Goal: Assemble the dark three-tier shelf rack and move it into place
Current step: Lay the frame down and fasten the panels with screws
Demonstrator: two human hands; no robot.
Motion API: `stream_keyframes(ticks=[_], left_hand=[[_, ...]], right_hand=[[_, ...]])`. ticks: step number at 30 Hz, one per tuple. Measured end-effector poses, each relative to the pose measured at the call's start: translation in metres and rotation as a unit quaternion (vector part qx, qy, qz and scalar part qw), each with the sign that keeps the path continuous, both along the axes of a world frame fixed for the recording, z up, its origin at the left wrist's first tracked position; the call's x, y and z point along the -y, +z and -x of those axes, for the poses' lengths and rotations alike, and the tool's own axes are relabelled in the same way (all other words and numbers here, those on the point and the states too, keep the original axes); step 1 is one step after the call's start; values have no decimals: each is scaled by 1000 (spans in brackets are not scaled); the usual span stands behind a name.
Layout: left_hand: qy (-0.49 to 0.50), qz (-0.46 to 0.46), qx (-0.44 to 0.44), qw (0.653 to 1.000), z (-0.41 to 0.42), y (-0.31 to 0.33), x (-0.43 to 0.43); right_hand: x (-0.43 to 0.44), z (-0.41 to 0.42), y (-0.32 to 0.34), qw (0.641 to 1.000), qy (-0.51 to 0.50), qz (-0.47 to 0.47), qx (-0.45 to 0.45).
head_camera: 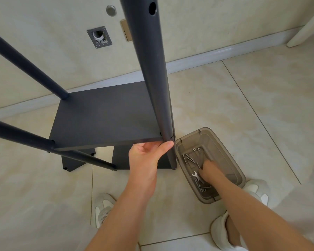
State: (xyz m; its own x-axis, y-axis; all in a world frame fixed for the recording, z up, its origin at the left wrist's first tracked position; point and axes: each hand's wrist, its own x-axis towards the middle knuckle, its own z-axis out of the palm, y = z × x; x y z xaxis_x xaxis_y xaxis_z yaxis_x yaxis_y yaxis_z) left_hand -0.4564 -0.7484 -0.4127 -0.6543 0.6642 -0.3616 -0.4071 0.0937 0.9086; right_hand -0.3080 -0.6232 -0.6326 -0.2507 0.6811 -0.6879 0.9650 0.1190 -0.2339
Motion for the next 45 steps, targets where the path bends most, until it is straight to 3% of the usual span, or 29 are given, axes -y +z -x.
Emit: stream_keyframes(ticks=[6,14,17,22,29,35,45], left_hand=[[1,8,-3,1000,-1,3,0],[13,49,-10,999,-3,5,-1],[12,50,-11,999,-2,4,-1],[17,60,-12,998,-1,2,0],[1,65,-22,998,1,0,1],[-19,33,-33,999,2,0,1],[-31,18,-36,999,1,1,0]], right_hand=[[-2,7,2,996,40,-31,-73],[10,5,3,988,146,-39,18],[6,7,4,992,125,-9,19],[-21,22,19,996,46,-39,-64],[-59,63,48,985,60,-41,-159],[-86,50,59,982,113,-69,-133],[-91,19,92,978,29,-196,-63]])
